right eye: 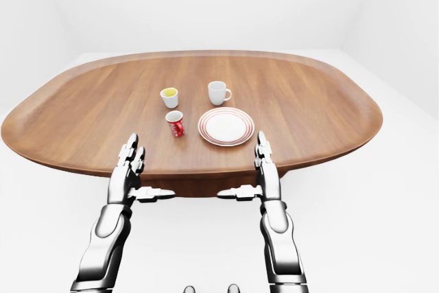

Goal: Pick up the red mug and put it on the plate

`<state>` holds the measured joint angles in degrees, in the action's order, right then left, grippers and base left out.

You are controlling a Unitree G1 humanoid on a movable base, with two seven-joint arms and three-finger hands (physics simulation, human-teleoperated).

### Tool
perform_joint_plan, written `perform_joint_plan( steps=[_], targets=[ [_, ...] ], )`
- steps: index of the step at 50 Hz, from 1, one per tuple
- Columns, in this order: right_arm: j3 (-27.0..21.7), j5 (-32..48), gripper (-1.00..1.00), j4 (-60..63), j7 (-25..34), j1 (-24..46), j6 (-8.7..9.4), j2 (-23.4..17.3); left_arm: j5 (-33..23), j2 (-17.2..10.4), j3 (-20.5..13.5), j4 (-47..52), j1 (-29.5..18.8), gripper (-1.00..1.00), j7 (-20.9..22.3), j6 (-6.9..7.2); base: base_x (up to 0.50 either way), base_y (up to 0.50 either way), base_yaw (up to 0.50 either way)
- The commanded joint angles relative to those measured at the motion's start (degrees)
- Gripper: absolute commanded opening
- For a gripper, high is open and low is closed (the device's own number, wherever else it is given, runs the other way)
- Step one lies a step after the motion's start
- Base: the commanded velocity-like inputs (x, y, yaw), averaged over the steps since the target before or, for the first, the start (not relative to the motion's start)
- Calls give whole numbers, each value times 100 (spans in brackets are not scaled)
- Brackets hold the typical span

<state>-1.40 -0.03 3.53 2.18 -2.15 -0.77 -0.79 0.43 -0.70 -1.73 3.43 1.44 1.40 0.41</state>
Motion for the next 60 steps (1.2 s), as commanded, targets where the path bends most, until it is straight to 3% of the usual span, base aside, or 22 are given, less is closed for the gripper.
perform_joint_plan(
  steps=[1, 24, 41, 52, 60],
  targets=[
    [-10, 40, 100, -49, -7, 16, -19, -1, -11, -2, 7, 36, 22, 100, -3, 7, 0, 19, 0],
    [-25, 43, 100, -160, -6, 53, -56, -7, -51, 11, 50, 11, 19, 100, -7, 6, 0, 19, 0],
    [-39, -64, 100, -101, 44, 36, -25, -6, -46, -3, 15, -72, -24, 100, -14, -19, 0, 0, 0],
    [-55, -53, 100, -208, 16, 103, -43, -11, -17, -15, -12, -57, -63, 100, -2, 36, 0, 0, 0],
    [-181, -171, 100, 45, -46, 556, 552, -95, -2, -150, -221, -44, -407, 100, -64, 330, 0, 0, 0]
  ],
)
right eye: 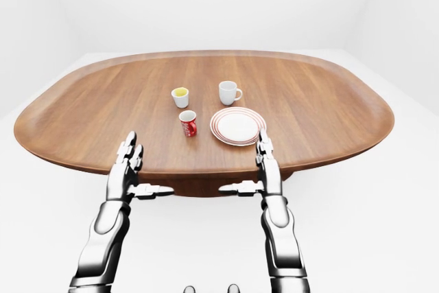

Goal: Pick up the red mug and put it on the plate

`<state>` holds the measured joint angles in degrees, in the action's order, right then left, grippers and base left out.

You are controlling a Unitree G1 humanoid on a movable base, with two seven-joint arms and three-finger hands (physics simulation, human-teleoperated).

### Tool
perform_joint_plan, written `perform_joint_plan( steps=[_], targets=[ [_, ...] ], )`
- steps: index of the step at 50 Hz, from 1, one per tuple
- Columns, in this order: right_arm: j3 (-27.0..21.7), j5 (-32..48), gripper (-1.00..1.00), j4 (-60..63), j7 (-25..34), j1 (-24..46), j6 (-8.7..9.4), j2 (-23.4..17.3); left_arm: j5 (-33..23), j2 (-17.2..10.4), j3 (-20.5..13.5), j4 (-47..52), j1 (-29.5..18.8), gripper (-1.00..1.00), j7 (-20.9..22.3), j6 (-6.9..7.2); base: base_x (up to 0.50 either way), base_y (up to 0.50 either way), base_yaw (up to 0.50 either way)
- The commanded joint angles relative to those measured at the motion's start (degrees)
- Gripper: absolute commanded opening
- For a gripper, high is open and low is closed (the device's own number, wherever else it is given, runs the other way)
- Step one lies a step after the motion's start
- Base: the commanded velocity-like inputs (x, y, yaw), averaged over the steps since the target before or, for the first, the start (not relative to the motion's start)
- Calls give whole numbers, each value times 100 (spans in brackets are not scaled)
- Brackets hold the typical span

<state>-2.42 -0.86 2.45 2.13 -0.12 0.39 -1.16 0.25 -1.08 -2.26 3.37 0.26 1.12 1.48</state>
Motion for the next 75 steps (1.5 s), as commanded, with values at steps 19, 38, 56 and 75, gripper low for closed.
perform_joint_plan(
  steps=[19, 38, 56, 75],
  targets=[
    [-394, -274, 100, -258, -37, 1288, 461, -380, 181, -568, -548, 252, -1461, 100, 201, 352, 0, 0, 0],
    [-618, -302, 100, -186, -70, 1943, 461, -757, 294, -940, -670, -54, -2388, 100, 205, 352, 0, 0, 0],
    [-666, -214, 100, 261, -11, 2028, 461, -856, 248, -988, -663, -99, -2561, 100, 158, 352, 0, 0, 0],
    [-745, -188, 100, 835, 71, 2042, 461, -924, 289, -1034, -763, 619, -2432, 100, 208, 352, 0, 0, 0]
  ],
)
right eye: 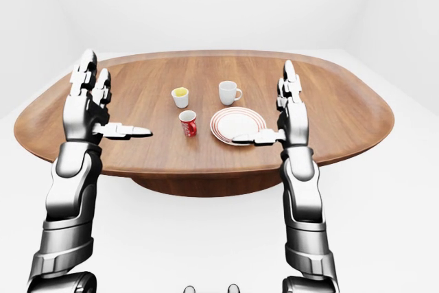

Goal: Pick up the red mug and put it on the plate

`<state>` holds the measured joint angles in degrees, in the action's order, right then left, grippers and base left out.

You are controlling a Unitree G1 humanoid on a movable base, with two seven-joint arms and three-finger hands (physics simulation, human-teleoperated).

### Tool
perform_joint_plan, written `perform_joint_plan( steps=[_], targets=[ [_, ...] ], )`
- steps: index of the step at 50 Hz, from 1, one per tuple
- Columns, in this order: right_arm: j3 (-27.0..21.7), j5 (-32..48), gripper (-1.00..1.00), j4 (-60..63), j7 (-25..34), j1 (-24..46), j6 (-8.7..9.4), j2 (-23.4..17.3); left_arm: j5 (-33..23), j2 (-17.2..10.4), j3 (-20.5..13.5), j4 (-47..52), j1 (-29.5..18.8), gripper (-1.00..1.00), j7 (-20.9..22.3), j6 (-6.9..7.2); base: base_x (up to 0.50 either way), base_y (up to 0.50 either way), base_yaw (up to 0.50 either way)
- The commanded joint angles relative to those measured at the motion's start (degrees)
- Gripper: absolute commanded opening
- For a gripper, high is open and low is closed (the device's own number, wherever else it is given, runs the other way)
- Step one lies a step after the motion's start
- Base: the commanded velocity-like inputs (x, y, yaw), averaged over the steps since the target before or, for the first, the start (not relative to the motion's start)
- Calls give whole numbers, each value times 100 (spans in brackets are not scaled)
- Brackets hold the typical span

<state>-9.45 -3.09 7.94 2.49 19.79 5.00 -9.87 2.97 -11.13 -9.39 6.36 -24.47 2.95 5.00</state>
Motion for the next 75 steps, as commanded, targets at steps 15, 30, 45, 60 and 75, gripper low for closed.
perform_joint_plan(
  steps=[15, 30, 45, 60, 75],
  targets=[
    [8, 153, 100, 309, 64, -21, 0, 11, 41, -28, -86, 267, 166, 100, 47, 0, 0, 0, 0],
    [63, 198, 100, 297, 58, 40, 0, 41, 43, -53, -115, 430, 183, 100, 50, 0, 7, 0, 0],
    [60, 238, 100, 562, 101, 28, 0, 30, 38, -59, -124, 619, 180, 100, 52, 0, 25, 0, 0],
    [70, 296, 100, 698, 137, 3, 0, 57, 66, -96, -189, 796, 210, 100, 64, 0, 27, 0, 0],
    [93, 334, 100, 709, 152, -20, 0, 75, 74, -120, -210, 859, 206, 100, 70, 0, 27, 0, 0]
  ],
)
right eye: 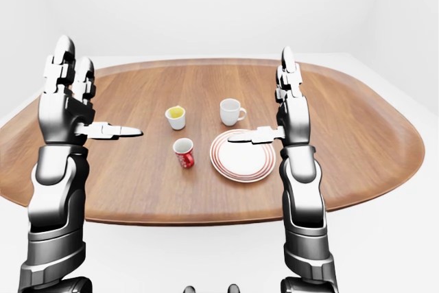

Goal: Pick up the red mug and put it on the plate

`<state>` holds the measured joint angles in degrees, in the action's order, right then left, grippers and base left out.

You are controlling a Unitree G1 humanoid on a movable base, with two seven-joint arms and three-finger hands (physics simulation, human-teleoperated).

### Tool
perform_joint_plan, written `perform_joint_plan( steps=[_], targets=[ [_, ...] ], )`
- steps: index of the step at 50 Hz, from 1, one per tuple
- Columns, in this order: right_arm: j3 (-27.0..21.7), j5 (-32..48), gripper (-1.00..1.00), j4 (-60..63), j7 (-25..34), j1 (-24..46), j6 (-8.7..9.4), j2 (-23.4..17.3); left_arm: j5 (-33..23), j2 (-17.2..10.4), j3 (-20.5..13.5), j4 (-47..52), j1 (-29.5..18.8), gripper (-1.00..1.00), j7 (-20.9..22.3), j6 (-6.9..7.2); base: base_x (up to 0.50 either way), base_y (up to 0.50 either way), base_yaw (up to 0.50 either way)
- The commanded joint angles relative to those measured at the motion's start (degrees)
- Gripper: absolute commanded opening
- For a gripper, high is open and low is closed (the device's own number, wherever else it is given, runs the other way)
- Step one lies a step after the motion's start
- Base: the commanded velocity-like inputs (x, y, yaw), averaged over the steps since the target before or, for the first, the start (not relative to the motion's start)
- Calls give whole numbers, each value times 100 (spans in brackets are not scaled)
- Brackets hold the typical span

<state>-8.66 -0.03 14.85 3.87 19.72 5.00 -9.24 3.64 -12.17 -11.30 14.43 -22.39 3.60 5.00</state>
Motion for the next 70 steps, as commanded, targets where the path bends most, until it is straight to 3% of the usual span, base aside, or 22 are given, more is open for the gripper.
perform_joint_plan(
  steps=[1, 56, 70],
  targets=[
    [14, 32, 100, 35, 15, -12, 0, 10, 6, -18, -16, 53, -6, 100, 5, 0, 27, 0, 0],
    [45, 161, 100, 75, 49, 0, 0, 37, -31, -1, -19, 234, 47, 100, 9, 0, 27, 0, 0],
    [260, 541, 100, -21, 243, 152, 0, 31, 33, -74, -143, 342, 122, 100, 44, 0, 0, 0, 0]
  ],
)
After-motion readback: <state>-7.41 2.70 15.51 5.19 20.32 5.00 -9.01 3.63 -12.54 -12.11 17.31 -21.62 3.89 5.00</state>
